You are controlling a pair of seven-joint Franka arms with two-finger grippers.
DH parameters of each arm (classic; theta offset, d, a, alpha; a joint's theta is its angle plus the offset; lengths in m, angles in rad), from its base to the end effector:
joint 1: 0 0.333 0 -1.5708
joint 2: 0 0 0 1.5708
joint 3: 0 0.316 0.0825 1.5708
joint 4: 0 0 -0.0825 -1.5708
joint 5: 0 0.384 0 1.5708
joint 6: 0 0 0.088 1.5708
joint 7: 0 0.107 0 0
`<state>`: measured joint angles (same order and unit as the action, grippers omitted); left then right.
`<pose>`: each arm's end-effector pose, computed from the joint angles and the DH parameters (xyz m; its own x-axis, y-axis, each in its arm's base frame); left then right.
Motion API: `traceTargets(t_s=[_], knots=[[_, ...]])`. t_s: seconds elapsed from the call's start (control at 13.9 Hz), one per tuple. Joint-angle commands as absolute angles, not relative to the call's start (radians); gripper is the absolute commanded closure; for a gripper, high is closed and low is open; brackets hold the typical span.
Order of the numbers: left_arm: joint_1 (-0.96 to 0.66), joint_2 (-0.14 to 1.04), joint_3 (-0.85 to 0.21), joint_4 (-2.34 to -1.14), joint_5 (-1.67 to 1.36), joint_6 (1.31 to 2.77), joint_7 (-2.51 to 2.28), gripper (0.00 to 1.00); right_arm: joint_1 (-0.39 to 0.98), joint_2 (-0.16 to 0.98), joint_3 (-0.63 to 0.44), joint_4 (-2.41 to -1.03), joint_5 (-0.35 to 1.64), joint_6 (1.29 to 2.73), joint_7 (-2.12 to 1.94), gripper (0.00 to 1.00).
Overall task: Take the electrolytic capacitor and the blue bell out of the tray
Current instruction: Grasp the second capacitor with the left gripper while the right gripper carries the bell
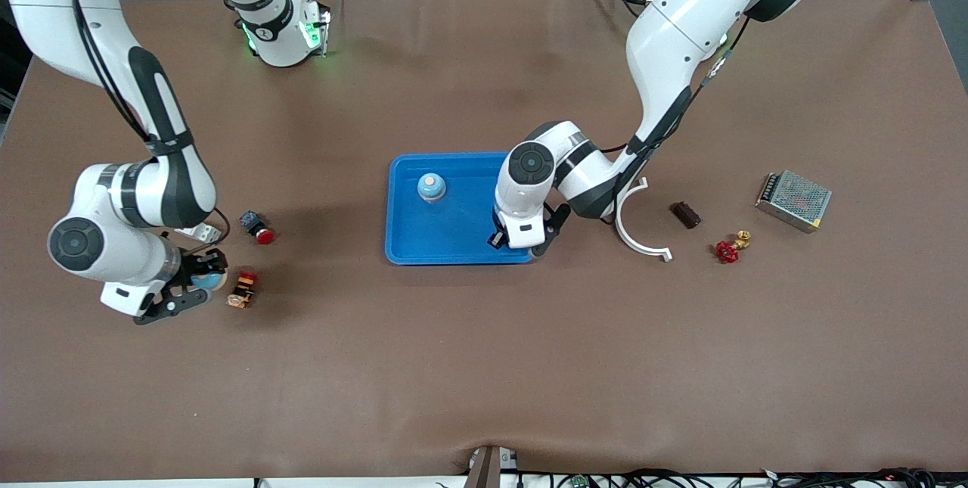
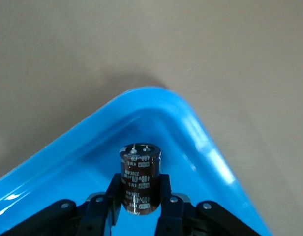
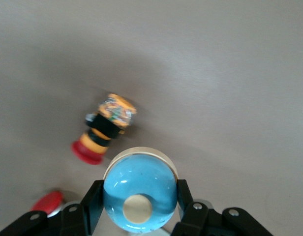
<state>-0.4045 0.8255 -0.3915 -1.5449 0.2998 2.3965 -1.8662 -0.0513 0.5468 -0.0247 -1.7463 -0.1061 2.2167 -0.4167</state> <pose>0.5315 -0.4754 0.1973 0.5523 0.8289 -0.0891 0.8335 -0.5470 0.0782 0.6551 -0.0520 0.2549 0.9123 0.3944 -0.1101 0.4016 -0.9143 0.0521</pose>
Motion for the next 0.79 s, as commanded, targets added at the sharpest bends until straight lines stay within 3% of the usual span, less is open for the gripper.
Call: traceTargets(t_s=[0.0,0.29,0.72], knots=[[-0.387,0.755,-0.387,-1.525,0.325,2.369,-1.878,1.0,-0.11,0.526,-0.003,-1.819,-0.126,2.316,-0.489,1.0],[-0.33,0.72,-0.39,-1.408,0.327,2.165,-1.788,1.0,-0.158,0.534,-0.002,-1.885,-0.124,2.428,-0.538,1.0],[-0.125,0.68,-0.396,-1.46,0.321,1.936,-1.433,1.0,-0.21,0.558,0.005,-1.951,-0.115,2.546,-0.552,1.0]])
